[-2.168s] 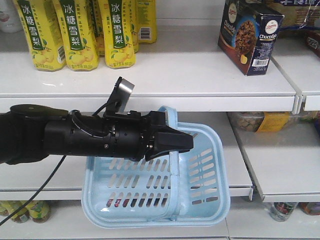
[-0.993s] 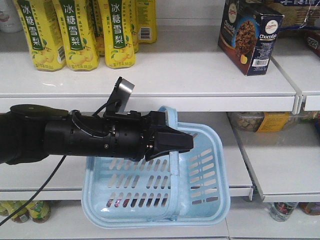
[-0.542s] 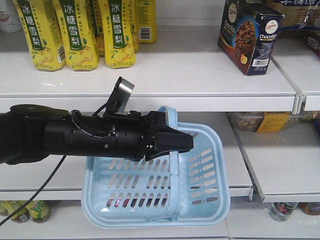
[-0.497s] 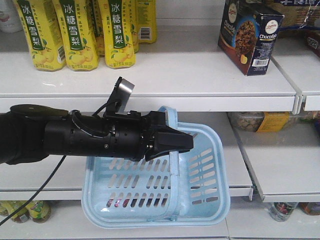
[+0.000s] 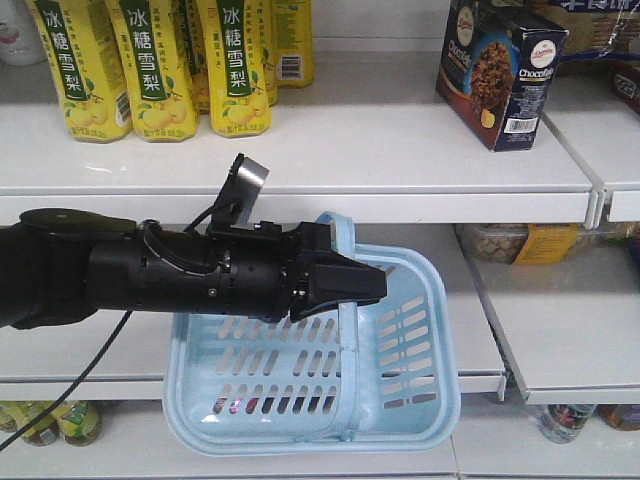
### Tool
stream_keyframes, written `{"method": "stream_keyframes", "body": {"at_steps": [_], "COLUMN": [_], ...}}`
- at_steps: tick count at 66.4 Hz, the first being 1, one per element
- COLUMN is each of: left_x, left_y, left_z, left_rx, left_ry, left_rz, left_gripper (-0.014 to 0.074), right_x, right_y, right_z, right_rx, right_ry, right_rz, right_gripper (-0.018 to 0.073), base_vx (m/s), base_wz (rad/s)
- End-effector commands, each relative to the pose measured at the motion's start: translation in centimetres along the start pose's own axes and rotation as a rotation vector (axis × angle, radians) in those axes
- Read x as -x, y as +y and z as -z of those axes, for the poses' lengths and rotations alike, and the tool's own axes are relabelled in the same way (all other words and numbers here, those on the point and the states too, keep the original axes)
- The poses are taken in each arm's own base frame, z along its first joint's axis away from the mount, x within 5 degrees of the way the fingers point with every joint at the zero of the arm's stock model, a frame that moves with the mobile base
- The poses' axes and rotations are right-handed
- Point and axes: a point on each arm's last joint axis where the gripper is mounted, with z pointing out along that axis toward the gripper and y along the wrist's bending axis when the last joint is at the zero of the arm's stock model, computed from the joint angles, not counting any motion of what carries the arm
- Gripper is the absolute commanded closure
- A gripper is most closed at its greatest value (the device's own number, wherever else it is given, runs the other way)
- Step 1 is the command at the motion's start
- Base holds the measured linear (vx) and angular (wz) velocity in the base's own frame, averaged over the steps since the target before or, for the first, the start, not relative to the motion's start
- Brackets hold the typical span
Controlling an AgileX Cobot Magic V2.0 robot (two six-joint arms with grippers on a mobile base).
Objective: Left arm holds basket, right arm returns cookies
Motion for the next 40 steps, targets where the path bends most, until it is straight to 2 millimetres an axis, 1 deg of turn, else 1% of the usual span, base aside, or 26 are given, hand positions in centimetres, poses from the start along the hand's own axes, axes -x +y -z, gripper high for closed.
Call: {"method": "stream_keyframes", "body": {"at_steps": [1, 4, 8, 12, 17, 25, 28, 35, 40], "left_x": [0.2, -0.3, -1.5, -2.7, -4.4, -7.3, -8.6, -11.0, -12.2], "left_y": [-3.7, -4.0, -4.8, -4.9, -5.3, -4.9, -4.9, -3.9, -3.1], "left_z": [1.4, 1.9, 2.5, 3.1, 4.5, 6.8, 8.0, 10.1, 11.4], "left_rx": [-0.125, -0.135, -0.160, -0.158, -0.142, -0.048, 0.000, 0.139, 0.237], "left_ry": [-0.033, -0.027, -0.016, -0.011, -0.018, -0.032, -0.040, -0.056, -0.071], "left_rz": [-0.054, -0.056, -0.058, -0.067, -0.127, -0.244, -0.307, -0.456, -0.528], "left_gripper": [0.0603, 0.0603, 0.0603, 0.0603, 0.0603, 0.0603, 0.0603, 0.0603, 0.0603], "right_x": [1.5, 1.5, 1.5, 1.5, 1.6, 1.6, 1.6, 1.6, 1.6], "right_y": [0.1, 0.1, 0.1, 0.1, 0.1, 0.1, 0.1, 0.1, 0.1], "right_z": [0.1, 0.1, 0.1, 0.1, 0.1, 0.1, 0.1, 0.1, 0.1], "right_rx": [0.013, 0.013, 0.013, 0.013, 0.013, 0.013, 0.013, 0.013, 0.013], "right_ry": [-0.093, -0.093, -0.093, -0.093, -0.096, -0.096, -0.096, -0.096, -0.096], "right_rz": [0.017, 0.017, 0.017, 0.017, 0.017, 0.017, 0.017, 0.017, 0.017], "right_gripper": [0.0567, 0.0567, 0.0567, 0.0567, 0.0567, 0.0567, 0.0567, 0.0567, 0.0567], "base_vx": [0.00, 0.00, 0.00, 0.00, 0.00, 0.00, 0.00, 0.00, 0.00], "base_wz": [0.00, 0.00, 0.00, 0.00, 0.00, 0.00, 0.00, 0.00, 0.00]}}
